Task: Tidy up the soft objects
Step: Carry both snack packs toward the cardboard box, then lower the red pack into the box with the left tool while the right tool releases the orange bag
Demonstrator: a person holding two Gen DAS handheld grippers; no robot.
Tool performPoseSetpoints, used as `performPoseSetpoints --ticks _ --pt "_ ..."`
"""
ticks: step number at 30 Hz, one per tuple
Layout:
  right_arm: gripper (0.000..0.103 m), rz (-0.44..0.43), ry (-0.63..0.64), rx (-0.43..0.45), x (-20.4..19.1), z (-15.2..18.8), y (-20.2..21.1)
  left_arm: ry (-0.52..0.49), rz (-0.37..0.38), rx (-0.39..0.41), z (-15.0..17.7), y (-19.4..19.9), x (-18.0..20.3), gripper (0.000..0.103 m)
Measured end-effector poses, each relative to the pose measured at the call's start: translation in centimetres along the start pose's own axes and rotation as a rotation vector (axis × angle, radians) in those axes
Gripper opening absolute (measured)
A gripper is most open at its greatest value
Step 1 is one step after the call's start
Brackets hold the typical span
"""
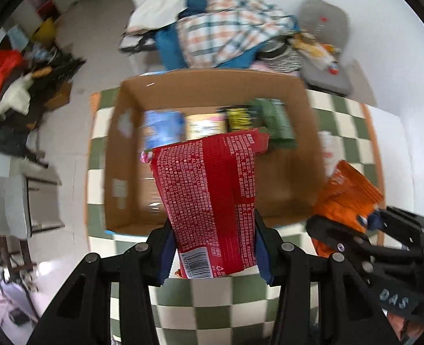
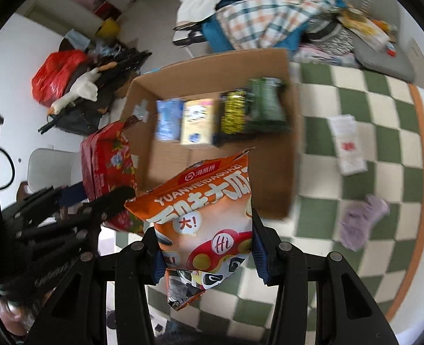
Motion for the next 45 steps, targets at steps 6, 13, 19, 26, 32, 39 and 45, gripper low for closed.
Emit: performPoseSetpoints --ticks 6,13,19,26,32,39,45 --pt "0.05 0.013 0.018 -0.037 -3.9 -3.0 -6.2 0.042 0.019 -0.132 -2.0 -5.3 -4.5 0.044" --pt "0.05 0.028 0.004 -0.086 -4.9 -4.1 -11.6 0.022 0.038 -0.258 -3.0 -9.8 -5.8 0.044" --pt "0.051 0.029 -0.014 -0.113 -4.2 -4.3 -14.2 0.005 0.05 -0.311 -2.5 -11.4 -6.1 0.045" --pt "0.059 -0.002 -0.04 -0.13 -3.6 -5.0 -16.1 0.029 0.078 -0.358 -2.5 -11.6 -6.4 0.045" --pt "0.07 -0.006 -0.051 -0.141 -3.2 -4.9 -16.0 0.042 0.074 -0.315 -3.0 -10.3 -7.2 0.057" --pt "0.072 0.061 -0.03 -0.137 -2.1 -4.0 -14.4 0.063 0.036 -0.218 -2.7 -7.9 -7.9 0.065" --pt "0.077 0.165 -0.007 -0.103 -0.5 -3.2 -12.3 0.102 0.025 -0.144 -0.5 -6.8 -7.2 0.065"
Point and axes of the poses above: each gripper's, at about its wrist camera, not at the fingertips, and y roughly against the way its jaws point, x to its right, z to its underside, the point moved 7 cm from there along -y, roughly the way its jaws point, and after that the axes turned 10 degrees about -z, right-handed, at the moved point
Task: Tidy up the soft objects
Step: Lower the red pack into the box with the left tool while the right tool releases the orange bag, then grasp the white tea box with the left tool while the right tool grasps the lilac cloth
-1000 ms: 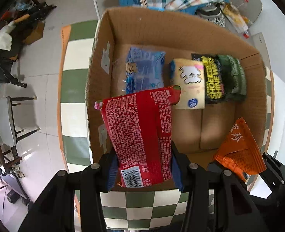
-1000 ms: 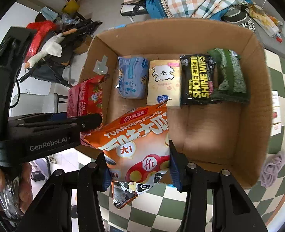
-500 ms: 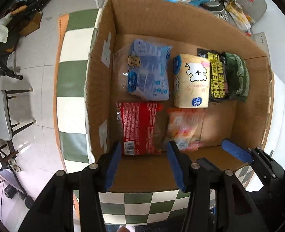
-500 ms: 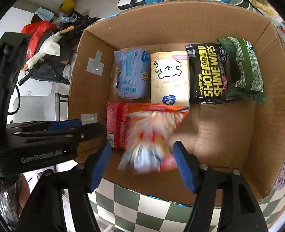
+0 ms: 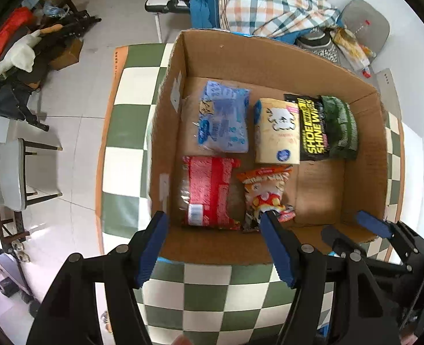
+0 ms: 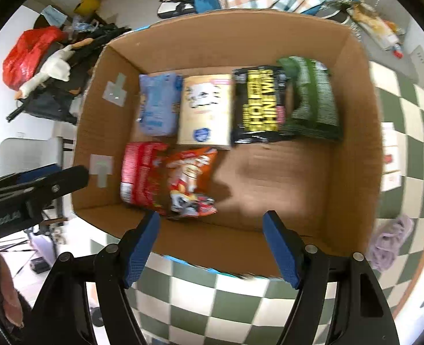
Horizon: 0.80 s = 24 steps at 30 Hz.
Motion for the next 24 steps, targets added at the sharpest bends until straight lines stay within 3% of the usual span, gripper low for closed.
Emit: performPoseSetpoints --ticks 4,6,7,9,11,24 --pt "0.077 0.067 0.006 0.024 1.3 1.0 1.2 0.019 0.002 0.034 1.4 0.4 0.9 0.066" --pt "0.08 0.078 0.006 0.032 1.6 1.3 1.7 0.015 -0.026 0.066 1.8 0.8 1.3 0.082" --pt "0.091 0.087 -0.001 0.043 1.9 1.6 2.1 0.014 -0.043 0.089 1.9 1.2 1.3 0.092" --pt "0.101 0.098 -0.006 0.062 2.2 2.0 2.7 0.015 -0.083 0.139 2.0 2.1 1.1 0.095" --pt "0.101 0.116 -0.009 0.088 2.6 2.4 3.6 0.028 -0.094 0.167 2.2 2.8 0.9 0.1" --pt "0.101 0.116 0.004 0.219 1.8 5.0 10.6 0.039 -0.108 0.301 4.0 8.3 2.3 0.102"
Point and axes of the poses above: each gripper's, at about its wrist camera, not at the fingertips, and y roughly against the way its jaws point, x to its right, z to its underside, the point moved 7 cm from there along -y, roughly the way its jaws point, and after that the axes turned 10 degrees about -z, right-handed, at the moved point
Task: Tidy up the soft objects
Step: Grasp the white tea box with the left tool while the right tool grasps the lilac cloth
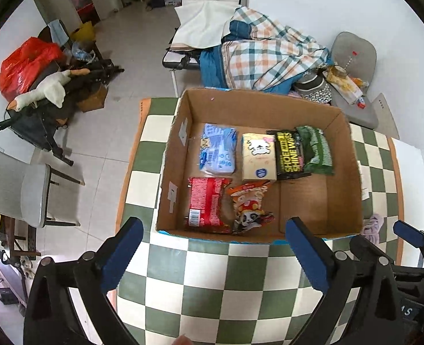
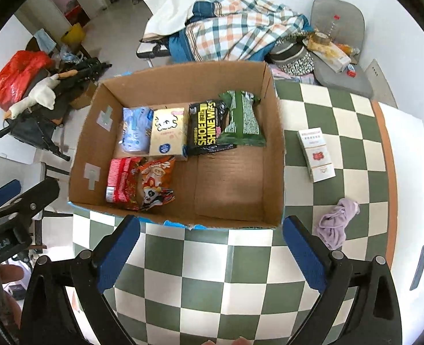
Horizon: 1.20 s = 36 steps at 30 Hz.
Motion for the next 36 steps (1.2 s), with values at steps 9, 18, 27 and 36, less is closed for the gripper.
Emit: performPoseSetpoints --ticks 9,18,27,36 --pt "0.101 -0.058 -0.014 0.042 0.9 0.4 3.7 -0.011 0.002 0.039 -0.5 2.4 2.5 0.102" --pt "0.101 0.018 -0.319 0.007 15.8 1.5 1.6 -0.13 -0.089 0.082 -2.5 2.8 12.2 0.102" --pt "0.099 -0.061 -0.651 -0.144 27.8 4.9 -7.7 -0.369 -0.148 0.0 -4.6 -2.0 26.3 0.102" --pt "0.039 -0.095 -0.697 -0.236 30.2 6.3 -12.6 -0.519 -0.093 -0.148 -5.5 -8.0 36.6 0.102"
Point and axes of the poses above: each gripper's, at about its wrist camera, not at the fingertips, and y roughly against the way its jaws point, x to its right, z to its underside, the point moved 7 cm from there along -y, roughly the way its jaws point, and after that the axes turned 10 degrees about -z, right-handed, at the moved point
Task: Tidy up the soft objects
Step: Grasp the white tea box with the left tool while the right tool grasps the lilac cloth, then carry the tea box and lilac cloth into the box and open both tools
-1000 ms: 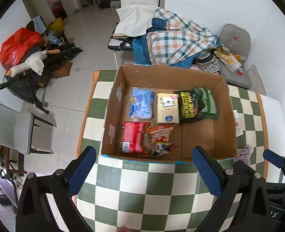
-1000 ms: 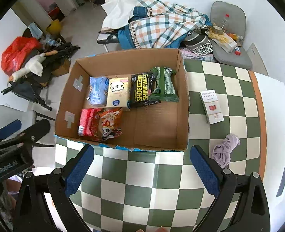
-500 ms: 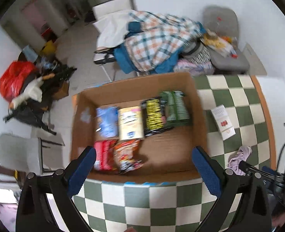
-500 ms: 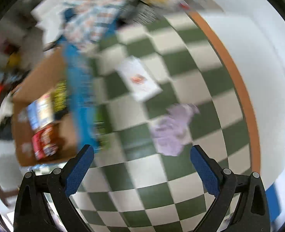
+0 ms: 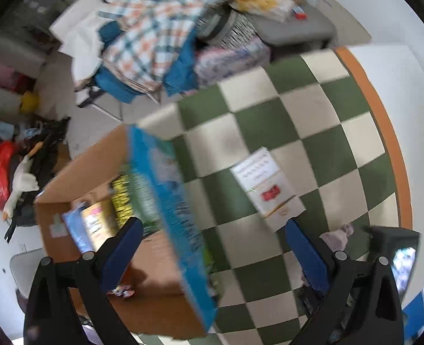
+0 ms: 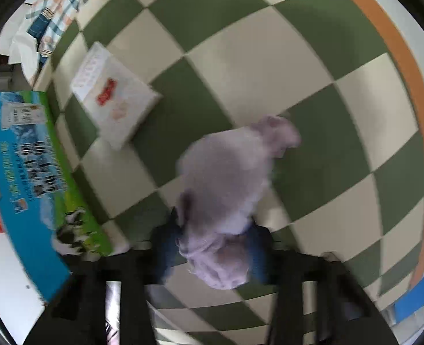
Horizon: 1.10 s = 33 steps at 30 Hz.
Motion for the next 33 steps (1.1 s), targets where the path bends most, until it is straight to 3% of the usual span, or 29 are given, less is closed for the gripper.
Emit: performPoseSetpoints --ticks 4,9,15,21,25,33 --pt "0.036 0.034 0.015 0.049 2.4 -1.2 2.2 -0.004 0.112 -0.128 -1.2 -3.4 3.3 0.102" --pt "0.036 0.074 0.001 0.1 6.1 -3.8 5.3 0.023 0.167 -0.282 -1.8 -8.2 6.3 0.102" --pt "0.036 0.126 0.037 0.134 7.2 -5.5 7.0 0.081 0.204 -0.384 -2.0 -11.3 7.7 0.102" --pt "0.036 0.125 0.067 0.121 5.8 -6.2 6.9 0.062 0.203 -0.357 -1.9 -11.8 8.4 0.094" --pt "0.036 0.125 0.075 0.119 5.4 -6.4 6.5 0.053 0.207 -0.313 -1.8 -10.3 8.7 0.06" --pt "0.036 0.122 0.109 0.134 5.4 -6.1 8.2 0.054 0.179 -0.257 -1.3 -8.7 8.8 0.056"
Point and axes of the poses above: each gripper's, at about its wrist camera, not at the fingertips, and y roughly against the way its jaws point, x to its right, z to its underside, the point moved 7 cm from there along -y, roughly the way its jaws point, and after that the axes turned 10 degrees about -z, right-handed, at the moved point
